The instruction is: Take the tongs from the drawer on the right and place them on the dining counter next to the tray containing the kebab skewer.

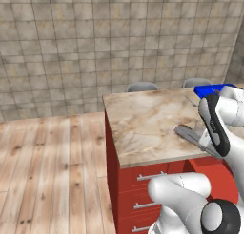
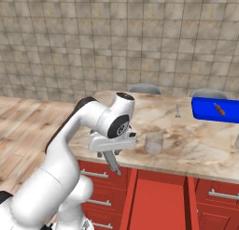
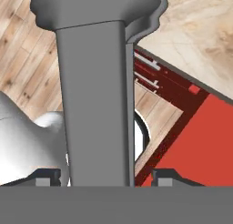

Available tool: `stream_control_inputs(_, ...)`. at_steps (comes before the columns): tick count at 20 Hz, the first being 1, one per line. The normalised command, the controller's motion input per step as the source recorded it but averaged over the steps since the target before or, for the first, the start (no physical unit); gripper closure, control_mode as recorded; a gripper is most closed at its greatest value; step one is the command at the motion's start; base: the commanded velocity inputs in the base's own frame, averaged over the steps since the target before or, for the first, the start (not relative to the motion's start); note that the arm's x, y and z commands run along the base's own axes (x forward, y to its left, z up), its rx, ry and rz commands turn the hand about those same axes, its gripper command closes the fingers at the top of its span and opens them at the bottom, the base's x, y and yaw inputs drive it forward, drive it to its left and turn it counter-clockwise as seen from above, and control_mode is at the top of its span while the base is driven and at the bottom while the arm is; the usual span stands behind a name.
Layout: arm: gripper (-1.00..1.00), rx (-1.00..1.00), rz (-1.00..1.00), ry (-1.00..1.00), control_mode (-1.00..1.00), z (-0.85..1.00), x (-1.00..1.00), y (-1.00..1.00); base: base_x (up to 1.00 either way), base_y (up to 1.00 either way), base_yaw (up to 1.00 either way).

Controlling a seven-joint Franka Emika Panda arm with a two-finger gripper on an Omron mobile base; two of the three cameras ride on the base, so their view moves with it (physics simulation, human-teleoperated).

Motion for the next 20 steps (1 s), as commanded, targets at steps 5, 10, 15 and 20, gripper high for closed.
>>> stream_control_inputs(5,1.00,0.00,-0.16,0.03,-1.00,0.10,0.62,0.79,0.00,0.00,0.00)
stream_control_inputs(10,1.00,0.00,-0.15,0.08,-1.00,0.29,0.39,0.44,0.00,0.00,0.00)
stream_control_inputs(15,1.00,-0.03,-0.22,0.01,-1.00,0.11,0.24,0.41,0.00,0.00,0.00)
stream_control_inputs(20,1.00,-0.06,-0.16,-0.01,-1.00,0.01,0.16,0.33,0.00,0.00,0.00)
